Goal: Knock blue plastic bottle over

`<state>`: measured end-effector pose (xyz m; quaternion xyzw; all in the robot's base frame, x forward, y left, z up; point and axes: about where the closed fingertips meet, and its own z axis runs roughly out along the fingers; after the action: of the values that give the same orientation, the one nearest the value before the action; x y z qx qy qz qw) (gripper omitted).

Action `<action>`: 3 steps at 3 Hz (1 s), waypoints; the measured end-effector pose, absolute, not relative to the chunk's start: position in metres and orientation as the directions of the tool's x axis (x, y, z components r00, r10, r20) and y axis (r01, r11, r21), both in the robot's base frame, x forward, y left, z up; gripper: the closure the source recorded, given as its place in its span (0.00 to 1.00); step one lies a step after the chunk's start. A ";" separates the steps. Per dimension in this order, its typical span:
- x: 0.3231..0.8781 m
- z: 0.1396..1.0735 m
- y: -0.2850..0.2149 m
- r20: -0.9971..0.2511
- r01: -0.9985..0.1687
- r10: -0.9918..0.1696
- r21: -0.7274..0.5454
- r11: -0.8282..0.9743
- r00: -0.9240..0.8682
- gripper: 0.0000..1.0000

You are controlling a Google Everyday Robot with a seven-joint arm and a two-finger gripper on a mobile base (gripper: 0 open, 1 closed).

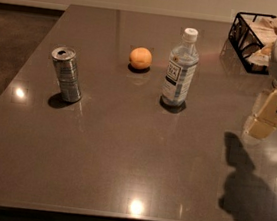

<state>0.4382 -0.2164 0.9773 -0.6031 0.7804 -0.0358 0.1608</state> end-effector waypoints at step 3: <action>0.464 0.972 -0.210 -0.277 -0.904 -0.913 -0.226 0.363 -0.298 0.00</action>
Offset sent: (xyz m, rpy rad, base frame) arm 0.0231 0.0014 -0.0076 0.0738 0.0038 -0.0989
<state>0.4636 -0.2101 0.9719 -0.5640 0.8056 -0.0132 0.1810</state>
